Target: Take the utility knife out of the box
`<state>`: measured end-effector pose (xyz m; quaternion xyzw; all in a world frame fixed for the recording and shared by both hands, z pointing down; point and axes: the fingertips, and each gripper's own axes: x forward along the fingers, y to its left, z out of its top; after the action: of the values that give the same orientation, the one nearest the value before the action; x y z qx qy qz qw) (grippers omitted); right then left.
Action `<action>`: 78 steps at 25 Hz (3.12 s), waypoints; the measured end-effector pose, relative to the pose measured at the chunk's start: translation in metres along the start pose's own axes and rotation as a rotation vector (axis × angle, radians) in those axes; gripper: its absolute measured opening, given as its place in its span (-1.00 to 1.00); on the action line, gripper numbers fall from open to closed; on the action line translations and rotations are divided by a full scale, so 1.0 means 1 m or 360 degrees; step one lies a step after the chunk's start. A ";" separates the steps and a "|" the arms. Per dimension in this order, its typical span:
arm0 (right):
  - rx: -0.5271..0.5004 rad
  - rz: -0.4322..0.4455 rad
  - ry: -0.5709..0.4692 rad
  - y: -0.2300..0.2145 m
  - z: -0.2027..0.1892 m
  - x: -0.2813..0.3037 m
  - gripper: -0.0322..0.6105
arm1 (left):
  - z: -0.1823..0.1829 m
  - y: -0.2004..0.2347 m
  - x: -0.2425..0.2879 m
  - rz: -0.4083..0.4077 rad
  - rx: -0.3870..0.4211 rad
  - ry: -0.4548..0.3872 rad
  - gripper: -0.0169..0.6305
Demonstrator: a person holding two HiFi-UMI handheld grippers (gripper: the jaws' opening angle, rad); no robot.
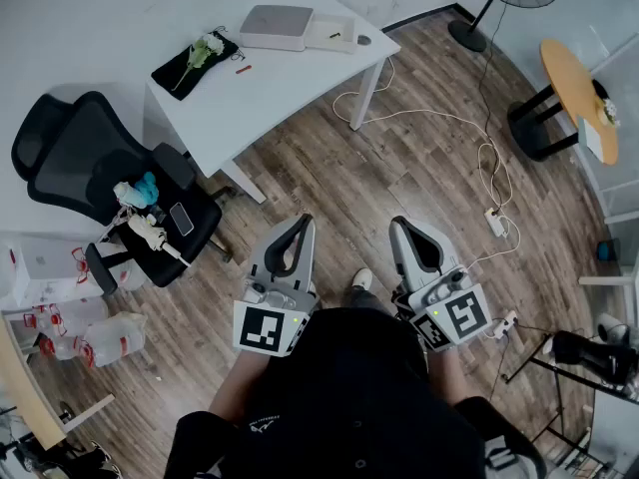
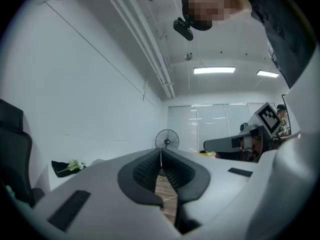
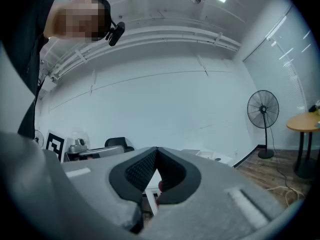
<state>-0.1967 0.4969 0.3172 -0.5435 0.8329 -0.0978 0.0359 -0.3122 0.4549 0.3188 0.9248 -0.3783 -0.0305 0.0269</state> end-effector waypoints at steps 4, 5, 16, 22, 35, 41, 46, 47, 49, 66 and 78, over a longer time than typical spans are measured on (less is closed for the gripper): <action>0.0018 0.0015 -0.0010 -0.019 0.002 -0.010 -0.89 | -0.005 -0.019 0.017 -0.0007 0.0000 0.0013 -0.92; 0.0020 0.0021 -0.0009 -0.024 0.003 -0.013 -0.89 | -0.003 -0.026 0.021 -0.0004 -0.0028 -0.0006 -0.92; 0.0016 0.0104 -0.0018 -0.070 0.006 -0.038 -0.89 | -0.008 -0.067 0.057 0.0048 0.0058 0.0023 -0.92; 0.0007 0.0157 -0.0007 -0.093 0.007 -0.055 -0.89 | -0.011 -0.094 0.073 0.0080 0.0052 0.0014 -0.92; 0.0004 0.0118 0.0025 -0.141 -0.002 -0.079 -0.89 | -0.031 -0.117 0.104 0.0106 -0.0014 0.0033 -0.92; -0.0010 0.0044 0.0028 -0.161 -0.004 -0.059 -0.89 | -0.040 -0.101 0.133 0.0057 -0.0050 0.0031 -0.92; -0.0009 0.0025 0.0033 -0.177 0.002 -0.023 -0.89 | -0.038 -0.074 0.172 -0.0001 -0.0033 0.0023 -0.92; -0.0009 0.0027 0.0039 -0.181 0.003 -0.013 -0.89 | -0.038 -0.067 0.180 -0.0007 -0.0034 0.0020 -0.92; -0.0017 0.0028 0.0053 -0.190 0.006 0.008 -0.89 | -0.037 -0.054 0.199 -0.0023 -0.0044 0.0017 -0.92; -0.0034 -0.0043 0.0027 -0.231 0.029 0.165 -0.89 | -0.020 0.065 0.312 -0.0177 -0.0124 -0.0062 -0.92; -0.0066 -0.0013 0.0058 -0.233 0.024 0.220 -0.89 | -0.029 0.116 0.335 -0.0169 -0.0074 -0.0012 -0.92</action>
<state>-0.0723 0.2026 0.3505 -0.5457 0.8331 -0.0904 0.0091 -0.1526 0.1381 0.3440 0.9425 -0.3281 -0.0441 0.0454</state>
